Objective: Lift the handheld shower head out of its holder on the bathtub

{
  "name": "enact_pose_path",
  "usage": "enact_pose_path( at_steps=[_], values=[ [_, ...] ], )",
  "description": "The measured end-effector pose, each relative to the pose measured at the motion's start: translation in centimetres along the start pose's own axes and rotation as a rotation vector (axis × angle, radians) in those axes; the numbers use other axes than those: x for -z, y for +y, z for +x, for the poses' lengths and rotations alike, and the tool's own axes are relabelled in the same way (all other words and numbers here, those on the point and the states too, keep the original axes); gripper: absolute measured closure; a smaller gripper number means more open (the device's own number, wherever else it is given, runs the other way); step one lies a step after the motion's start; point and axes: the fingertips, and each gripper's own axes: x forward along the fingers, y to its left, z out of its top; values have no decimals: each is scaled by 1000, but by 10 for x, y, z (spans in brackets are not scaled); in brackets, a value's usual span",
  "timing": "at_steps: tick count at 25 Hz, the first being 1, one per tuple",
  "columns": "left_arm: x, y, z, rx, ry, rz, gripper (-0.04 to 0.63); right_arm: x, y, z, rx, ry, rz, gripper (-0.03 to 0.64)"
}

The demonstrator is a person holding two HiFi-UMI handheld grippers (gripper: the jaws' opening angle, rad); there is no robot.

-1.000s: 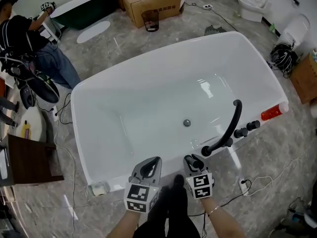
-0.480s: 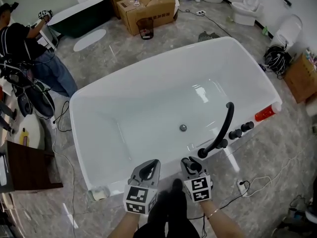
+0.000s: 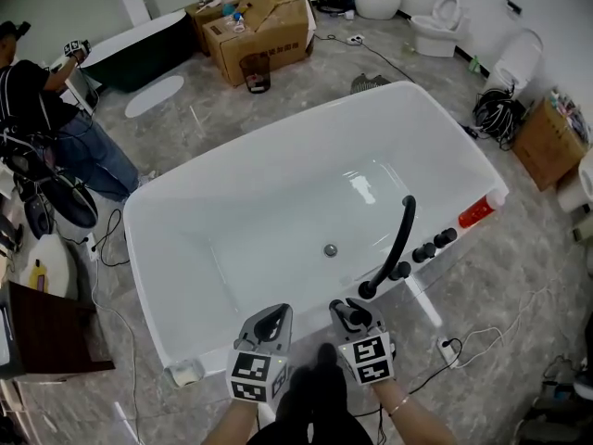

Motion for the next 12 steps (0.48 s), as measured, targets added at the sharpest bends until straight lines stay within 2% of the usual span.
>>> enact_pose_path(
  at_steps=[12],
  values=[
    [-14, -29, -36, 24, -40, 20, 575, -20, 10, -65, 31, -29, -26, 479]
  ],
)
